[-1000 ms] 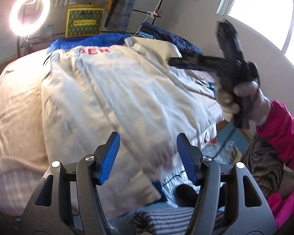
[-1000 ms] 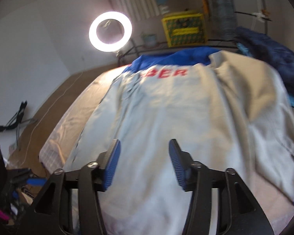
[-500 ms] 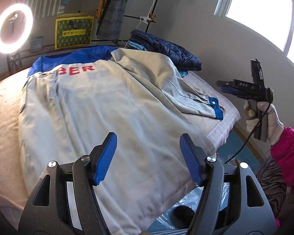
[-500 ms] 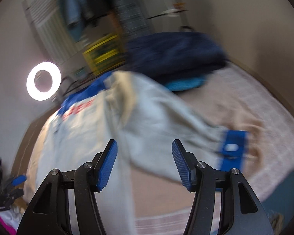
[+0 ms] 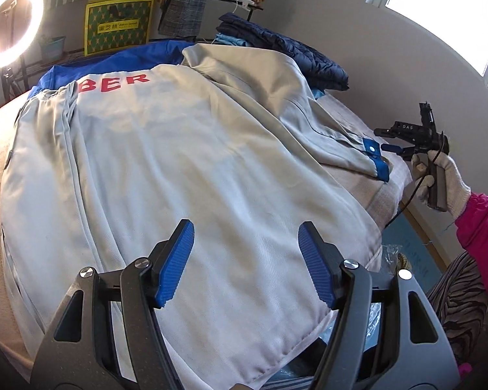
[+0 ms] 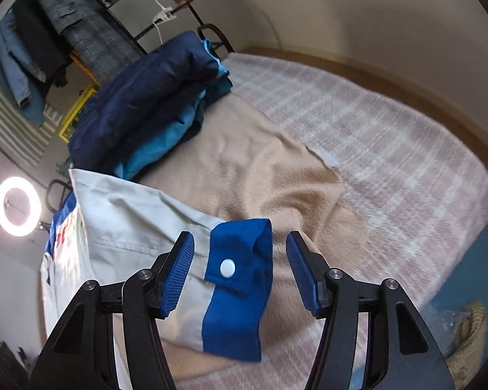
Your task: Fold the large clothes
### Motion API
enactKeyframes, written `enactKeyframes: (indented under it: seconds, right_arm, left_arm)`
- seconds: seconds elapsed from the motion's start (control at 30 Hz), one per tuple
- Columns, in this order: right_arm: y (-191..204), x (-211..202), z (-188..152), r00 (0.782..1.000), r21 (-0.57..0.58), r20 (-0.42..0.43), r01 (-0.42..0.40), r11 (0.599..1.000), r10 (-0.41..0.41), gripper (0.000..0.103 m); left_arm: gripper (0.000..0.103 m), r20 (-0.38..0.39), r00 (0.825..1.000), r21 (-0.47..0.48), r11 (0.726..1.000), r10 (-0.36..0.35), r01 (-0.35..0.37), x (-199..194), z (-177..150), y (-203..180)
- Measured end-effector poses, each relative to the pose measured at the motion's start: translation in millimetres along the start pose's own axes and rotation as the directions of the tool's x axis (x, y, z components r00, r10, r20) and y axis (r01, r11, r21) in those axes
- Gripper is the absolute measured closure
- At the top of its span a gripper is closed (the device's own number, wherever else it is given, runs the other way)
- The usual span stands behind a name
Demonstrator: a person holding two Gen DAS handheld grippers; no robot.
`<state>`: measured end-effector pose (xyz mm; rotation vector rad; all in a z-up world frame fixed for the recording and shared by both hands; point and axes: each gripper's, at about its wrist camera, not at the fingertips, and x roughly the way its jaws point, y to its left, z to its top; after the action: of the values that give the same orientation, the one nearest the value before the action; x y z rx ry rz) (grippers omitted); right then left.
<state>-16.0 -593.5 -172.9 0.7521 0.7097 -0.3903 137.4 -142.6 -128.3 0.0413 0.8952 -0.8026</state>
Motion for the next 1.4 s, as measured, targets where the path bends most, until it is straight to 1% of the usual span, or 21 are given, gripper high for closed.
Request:
enactKeyframes:
  seconds: [0.13,0.3,0.33,0.37,0.4,0.43,0.47,0.5,0.53,0.63,0.73,0.8,0.87,0.97,1.0,1.03,1.1,1.2,1.23,1.3,1.4]
  right_arm:
    - [-1,14,7,0.999,-0.004,-0.006,0.039,0.999,-0.04,0.045]
    - [-4,21,7,0.999,-0.008,-0.025,0.031,0.999,-0.031,0.046]
    - [-3,20,6,0.999,-0.017,-0.029,0.025,1.0,-0.026,0.053]
    - [-1,21,5,0.999,-0.028,-0.035,0.019,0.999,-0.02,0.058]
    - [1,21,4,0.999,-0.042,-0.039,0.016,0.999,-0.018,0.069]
    - [4,19,3,0.999,-0.063,-0.04,0.02,0.998,-0.023,0.075]
    - [6,17,2,0.999,-0.079,-0.039,0.026,0.997,-0.029,0.079]
    - [9,15,1,0.999,-0.095,-0.035,0.033,0.995,-0.036,0.092]
    - [11,11,0,0.999,-0.107,-0.028,0.036,0.994,-0.039,0.097]
    - [20,-5,-4,1.0,-0.115,0.001,0.003,0.993,-0.003,0.1]
    - [34,-26,-9,0.999,-0.153,0.027,-0.039,0.987,0.043,0.101]
    - [43,-42,-14,0.995,-0.158,0.042,-0.083,0.984,0.09,0.101]
    - [56,-62,-20,0.986,-0.163,0.061,-0.144,0.976,0.155,0.101]
    - [80,-90,-33,0.964,-0.218,0.074,-0.236,0.947,0.257,0.101]
    - [91,-101,-41,0.952,-0.246,0.067,-0.274,0.93,0.298,0.101]
    - [100,-107,-48,0.944,-0.267,0.057,-0.3,0.916,0.326,0.101]
    - [119,-118,-63,0.928,-0.311,0.029,-0.344,0.886,0.371,0.101]
    - [148,-125,-88,0.898,-0.366,-0.042,-0.422,0.829,0.438,0.101]
    - [158,-125,-99,0.886,-0.384,-0.079,-0.45,0.806,0.457,0.101]
    - [176,-123,-118,0.872,-0.419,-0.142,-0.481,0.77,0.468,0.101]
    - [202,-110,-152,0.851,-0.464,-0.266,-0.524,0.714,0.452,0.101]
  left_arm:
    - [0.035,0.006,1.0,0.0,1.0,0.004,-0.004,0,1,3]
    - [0.035,-0.001,1.0,0.005,1.0,0.0,0.0,1,0,4]
    - [0.035,0.0,1.0,0.006,1.0,0.0,0.0,0,0,5]
    - [0.035,-0.001,1.0,0.007,1.0,-0.002,0.002,0,0,5]
    - [0.035,-0.001,1.0,0.008,1.0,-0.003,0.003,1,1,4]
    - [0.035,0.0,1.0,0.009,1.0,-0.004,0.004,1,1,4]
    - [0.035,0.0,1.0,0.012,1.0,-0.005,0.005,1,1,4]
    - [0.035,0.001,1.0,0.015,1.0,-0.005,0.005,2,1,3]
    - [0.035,0.001,1.0,0.017,1.0,-0.005,0.005,2,1,2]
    - [0.035,0.004,1.0,0.017,1.0,-0.007,0.007,3,2,1]
    - [0.035,0.006,1.0,0.004,1.0,-0.007,0.007,4,2,2]
    - [0.035,0.011,1.0,-0.003,1.0,-0.006,0.006,4,4,2]
    - [0.035,0.016,1.0,-0.012,1.0,-0.005,0.005,3,5,3]
    - [0.035,0.023,1.0,-0.016,1.0,-0.003,0.003,0,4,4]
    - [0.035,0.025,1.0,-0.019,1.0,-0.002,0.003,0,4,5]
    - [0.035,0.024,0.999,0.012,1.0,-0.029,0.029,-1,4,6]
    - [0.035,0.026,0.999,-0.019,0.999,-0.045,0.046,-3,4,12]
    - [0.035,0.034,0.998,-0.07,0.996,-0.056,0.058,-5,5,22]
    - [0.035,0.04,0.998,-0.089,0.994,-0.053,0.056,-7,5,26]
    - [0.035,0.054,0.997,-0.122,0.991,-0.053,0.059,-12,6,33]
    - [0.035,0.078,0.996,-0.172,0.983,-0.054,0.067,-19,7,44]
